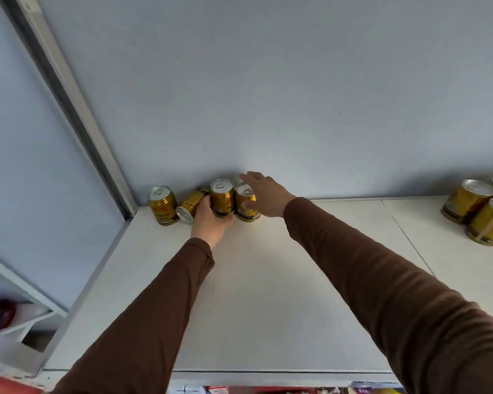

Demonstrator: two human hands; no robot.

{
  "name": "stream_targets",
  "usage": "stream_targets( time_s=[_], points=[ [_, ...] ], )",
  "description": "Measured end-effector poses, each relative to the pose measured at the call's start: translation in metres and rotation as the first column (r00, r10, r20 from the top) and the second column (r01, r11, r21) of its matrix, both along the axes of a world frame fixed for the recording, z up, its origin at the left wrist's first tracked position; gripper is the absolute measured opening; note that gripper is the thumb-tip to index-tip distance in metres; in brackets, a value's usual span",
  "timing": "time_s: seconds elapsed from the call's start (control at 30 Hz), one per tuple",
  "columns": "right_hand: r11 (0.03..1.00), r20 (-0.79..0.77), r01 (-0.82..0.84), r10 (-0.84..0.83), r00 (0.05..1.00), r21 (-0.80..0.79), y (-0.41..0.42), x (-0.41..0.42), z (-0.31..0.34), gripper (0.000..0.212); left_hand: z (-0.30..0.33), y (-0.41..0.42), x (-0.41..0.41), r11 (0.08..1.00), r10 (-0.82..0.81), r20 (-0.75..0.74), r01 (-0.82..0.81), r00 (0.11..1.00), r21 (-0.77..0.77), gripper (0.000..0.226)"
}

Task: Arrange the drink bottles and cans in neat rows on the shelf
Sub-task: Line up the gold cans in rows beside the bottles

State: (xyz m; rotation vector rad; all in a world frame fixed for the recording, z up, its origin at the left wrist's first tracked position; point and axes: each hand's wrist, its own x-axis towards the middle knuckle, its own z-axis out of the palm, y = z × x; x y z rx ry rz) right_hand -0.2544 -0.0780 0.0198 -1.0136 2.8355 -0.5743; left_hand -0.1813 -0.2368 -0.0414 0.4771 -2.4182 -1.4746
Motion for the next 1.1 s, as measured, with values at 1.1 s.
stream_targets(
  time_s=[1.1],
  points=[
    [0.814, 0.154, 0.548, -0.526, 0.836, -0.193, 0.044, 0.045, -0.003, 0.054, -0.023, 0.002, -0.049, 0.997, -0.078, -0.116, 0.078, 0.990, -0.006, 0.076]
  ],
)
